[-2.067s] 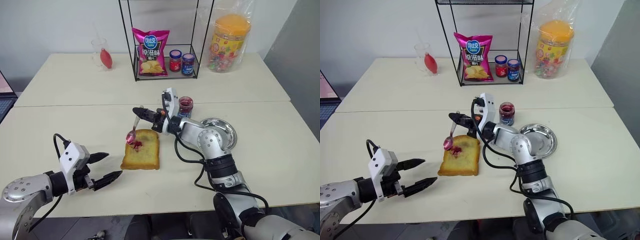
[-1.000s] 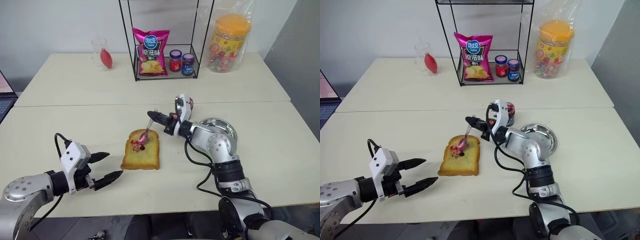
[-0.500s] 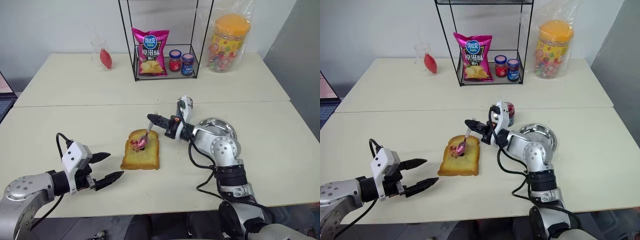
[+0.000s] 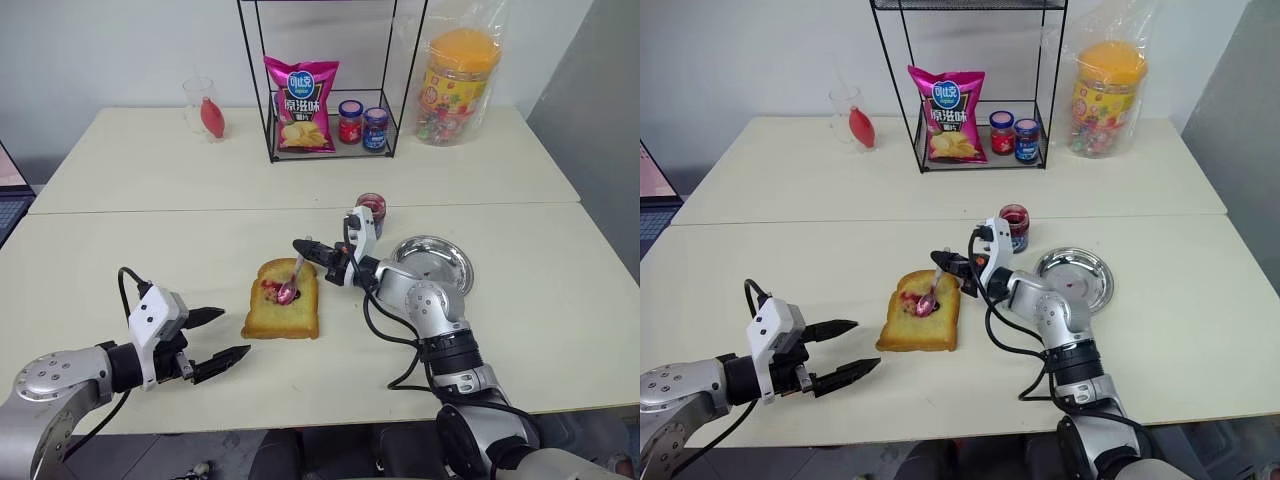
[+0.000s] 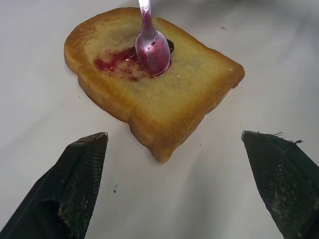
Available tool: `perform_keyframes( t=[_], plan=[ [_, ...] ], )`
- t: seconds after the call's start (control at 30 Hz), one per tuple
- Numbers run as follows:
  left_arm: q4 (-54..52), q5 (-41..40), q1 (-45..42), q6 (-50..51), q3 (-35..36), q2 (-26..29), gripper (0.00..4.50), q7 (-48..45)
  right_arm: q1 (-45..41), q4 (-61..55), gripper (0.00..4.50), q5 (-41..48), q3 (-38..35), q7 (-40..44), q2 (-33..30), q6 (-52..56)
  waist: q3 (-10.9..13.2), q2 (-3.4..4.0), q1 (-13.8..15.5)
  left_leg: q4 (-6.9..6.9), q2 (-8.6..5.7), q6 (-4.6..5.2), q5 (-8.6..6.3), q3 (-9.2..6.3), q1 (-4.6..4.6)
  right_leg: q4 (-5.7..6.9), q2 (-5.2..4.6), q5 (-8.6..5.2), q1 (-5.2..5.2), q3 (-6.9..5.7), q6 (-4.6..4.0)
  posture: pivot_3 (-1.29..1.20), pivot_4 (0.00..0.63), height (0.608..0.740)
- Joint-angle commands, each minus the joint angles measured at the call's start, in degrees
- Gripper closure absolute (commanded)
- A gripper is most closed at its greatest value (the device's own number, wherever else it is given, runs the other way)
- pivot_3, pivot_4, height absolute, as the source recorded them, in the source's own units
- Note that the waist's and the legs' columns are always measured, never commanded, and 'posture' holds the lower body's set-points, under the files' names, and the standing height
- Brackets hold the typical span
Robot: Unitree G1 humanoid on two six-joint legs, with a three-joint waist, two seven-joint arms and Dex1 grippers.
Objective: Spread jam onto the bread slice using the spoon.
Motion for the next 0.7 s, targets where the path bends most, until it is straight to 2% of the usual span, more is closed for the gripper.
perform_keyframes(
  t=[0.03,0.27,0.43,0.7],
  plan=[
    [-0.9,0.4,-0.7,-1.6,-0.6,0.8,0.0,-0.9,-2.7,3.3,4.47,-1.8,-1.3,-0.2,0.5,-3.1,0.0,0.0,0.0,0.0,0.0,0.0,0.0,0.0,0.0,0.0,0.0,0.0,0.0,0.0,0.0,0.0,0.15,0.74],
    [0.0,1.1,-1.2,-2.8,-1.7,0.6,0.0,-1.5,-8.4,4.3,4.47,2.6,-6.6,-1.2,3.2,-1.8,0.0,0.0,0.0,0.03,0.01,0.0,0.01,-0.02,-0.02,0.01,0.02,0.0,0.0,-0.01,0.0,0.0,0.15,0.74],
    [0.2,0.3,-1.0,-2.4,-0.7,0.1,0.0,-0.7,-9.0,-1.5,4.47,7.5,-8.6,-2.9,4.2,3.6,0.0,0.02,0.0,-0.04,0.01,-0.01,0.0,-0.02,-0.1,-0.01,0.0,0.0,-0.07,-0.01,-0.01,0.0,0.15,0.74],
    [1.1,-0.8,-1.2,-1.8,1.2,-0.5,0.0,0.6,-6.3,-12.4,4.47,12.0,-8.5,-2.9,0.3,9.9,0.0,0.02,0.0,-0.05,0.02,0.0,0.0,-0.04,-0.14,0.02,0.0,0.0,-0.13,-0.04,-0.01,0.0,0.15,0.74]
  ],
)
